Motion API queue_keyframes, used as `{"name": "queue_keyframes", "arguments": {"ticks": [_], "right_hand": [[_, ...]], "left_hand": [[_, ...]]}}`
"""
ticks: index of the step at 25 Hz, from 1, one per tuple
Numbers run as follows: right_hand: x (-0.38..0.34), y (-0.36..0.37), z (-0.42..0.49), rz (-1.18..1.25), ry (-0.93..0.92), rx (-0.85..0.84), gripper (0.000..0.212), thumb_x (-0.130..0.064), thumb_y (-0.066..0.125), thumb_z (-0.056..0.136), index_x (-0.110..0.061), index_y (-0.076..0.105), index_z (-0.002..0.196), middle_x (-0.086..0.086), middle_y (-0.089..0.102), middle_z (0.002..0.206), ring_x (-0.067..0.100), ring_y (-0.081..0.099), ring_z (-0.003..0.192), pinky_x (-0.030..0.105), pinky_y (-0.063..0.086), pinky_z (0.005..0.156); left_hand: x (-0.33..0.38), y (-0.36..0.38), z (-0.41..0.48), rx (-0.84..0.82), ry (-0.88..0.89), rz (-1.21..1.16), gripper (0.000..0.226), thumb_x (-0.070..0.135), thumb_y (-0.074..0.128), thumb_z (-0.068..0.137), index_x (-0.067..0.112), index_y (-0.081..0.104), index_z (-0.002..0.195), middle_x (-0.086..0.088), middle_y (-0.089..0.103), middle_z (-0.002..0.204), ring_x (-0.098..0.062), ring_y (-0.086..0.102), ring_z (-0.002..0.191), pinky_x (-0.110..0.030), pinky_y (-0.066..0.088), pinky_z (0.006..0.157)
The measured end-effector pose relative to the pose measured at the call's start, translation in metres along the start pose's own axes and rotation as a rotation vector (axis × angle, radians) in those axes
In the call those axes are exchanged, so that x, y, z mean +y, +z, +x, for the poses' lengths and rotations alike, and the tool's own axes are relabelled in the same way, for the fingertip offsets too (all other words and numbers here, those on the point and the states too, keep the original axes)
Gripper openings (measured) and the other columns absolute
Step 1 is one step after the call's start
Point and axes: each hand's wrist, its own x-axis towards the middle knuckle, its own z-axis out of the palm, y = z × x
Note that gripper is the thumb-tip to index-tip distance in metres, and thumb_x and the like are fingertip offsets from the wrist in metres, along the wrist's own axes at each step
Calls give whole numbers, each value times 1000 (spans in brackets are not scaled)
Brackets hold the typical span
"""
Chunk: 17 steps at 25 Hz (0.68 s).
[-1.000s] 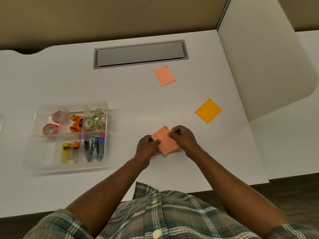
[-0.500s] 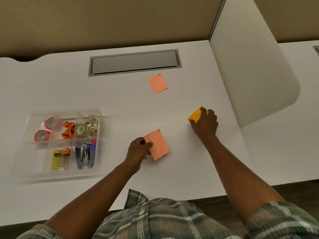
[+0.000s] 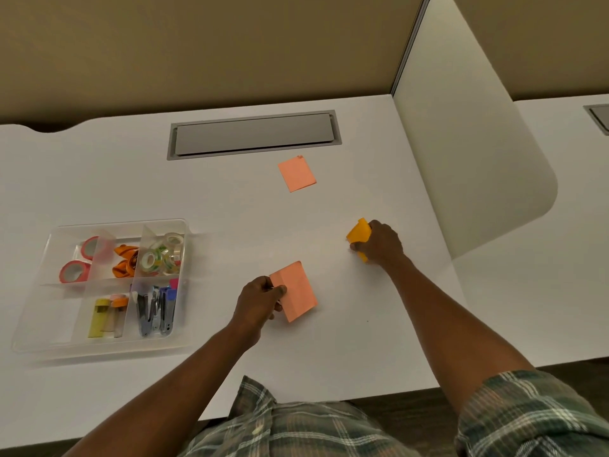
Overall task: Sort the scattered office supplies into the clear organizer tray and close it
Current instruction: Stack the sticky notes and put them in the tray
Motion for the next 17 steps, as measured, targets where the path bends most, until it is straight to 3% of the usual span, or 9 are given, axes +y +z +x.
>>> {"name": "queue_keyframes", "arguments": {"ticks": [3, 6, 10, 13, 15, 17], "right_hand": [[-11, 7, -18, 477, -21, -48, 42, -35, 83, 75, -10, 64, 102, 7, 69, 95, 24, 66, 86, 36, 55, 69], [-29, 12, -39, 709, 7, -150, 46, -43, 80, 79, -11, 60, 105, 4, 61, 88, 18, 55, 71, 27, 42, 52], [-52, 16, -57, 713, 11, -203, 45, -61, 69, 81, -19, 55, 86, -2, 53, 73, 14, 46, 61, 26, 34, 51], [-70, 20, -61, 568, -4, -209, 58, -74, 44, 88, -17, 56, 86, -2, 57, 79, 17, 56, 75, 33, 42, 67], [-78, 22, -59, 630, -32, -262, 41, -59, 42, 93, -22, 55, 83, -3, 56, 82, 18, 53, 79, 36, 43, 74], [-87, 20, -56, 653, -119, -307, 24, -40, 45, 93, -22, 50, 77, -4, 53, 78, 16, 48, 76, 33, 39, 70]], "left_hand": [[8, -6, 3, 14, 24, -12, 11, 17, 61, 93, 12, 66, 102, -6, 71, 92, -21, 64, 75, -32, 47, 62], [21, -13, 7, 5, 44, -65, 11, 14, 61, 93, 6, 67, 97, -4, 69, 85, -20, 61, 75, -32, 45, 62], [42, -23, 10, -50, 126, -65, 9, 14, 62, 93, 7, 68, 91, -1, 68, 82, -16, 60, 75, -30, 46, 64], [54, -28, 13, -94, 209, 0, 9, 16, 63, 92, 10, 69, 89, 0, 69, 83, -14, 60, 77, -29, 45, 68], [60, -29, 17, -84, 251, 56, 6, 18, 65, 90, 13, 69, 91, 0, 69, 93, -13, 61, 85, -27, 45, 73], [63, -32, 22, -50, 262, 84, 9, 19, 67, 88, 18, 68, 97, 3, 66, 106, -11, 61, 98, -26, 47, 77]]}}
